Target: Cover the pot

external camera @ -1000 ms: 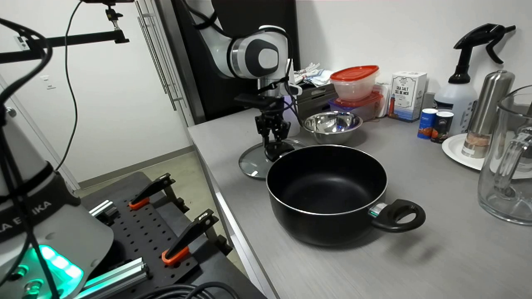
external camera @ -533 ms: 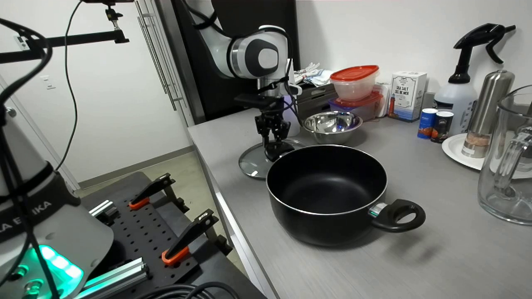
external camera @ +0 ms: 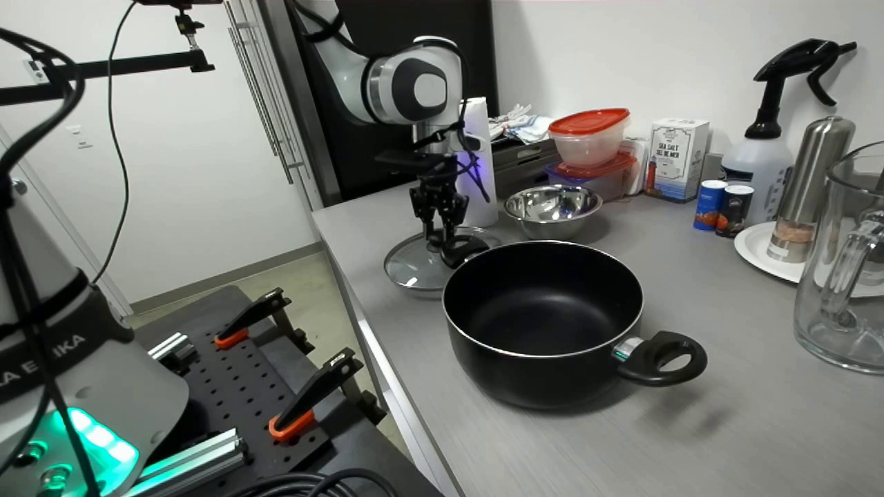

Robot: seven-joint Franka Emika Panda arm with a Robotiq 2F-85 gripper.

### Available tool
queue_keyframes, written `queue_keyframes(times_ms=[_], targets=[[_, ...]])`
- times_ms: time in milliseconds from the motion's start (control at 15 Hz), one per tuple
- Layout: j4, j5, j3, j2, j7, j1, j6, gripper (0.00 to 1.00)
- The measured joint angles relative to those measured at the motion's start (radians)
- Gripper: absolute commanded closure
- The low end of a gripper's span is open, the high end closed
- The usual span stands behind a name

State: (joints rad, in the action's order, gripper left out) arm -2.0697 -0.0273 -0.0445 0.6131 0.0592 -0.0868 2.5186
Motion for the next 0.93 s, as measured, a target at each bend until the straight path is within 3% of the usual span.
queue_keyframes(times_ms=[400, 933], targets=[[-0.089, -0.002, -0.023, -0.12, 0.001, -0.053, -0.014, 0.75], [-0.164, 0.07, -0.086, -0.328, -0.087, -0.02, -0.126, 0.75]])
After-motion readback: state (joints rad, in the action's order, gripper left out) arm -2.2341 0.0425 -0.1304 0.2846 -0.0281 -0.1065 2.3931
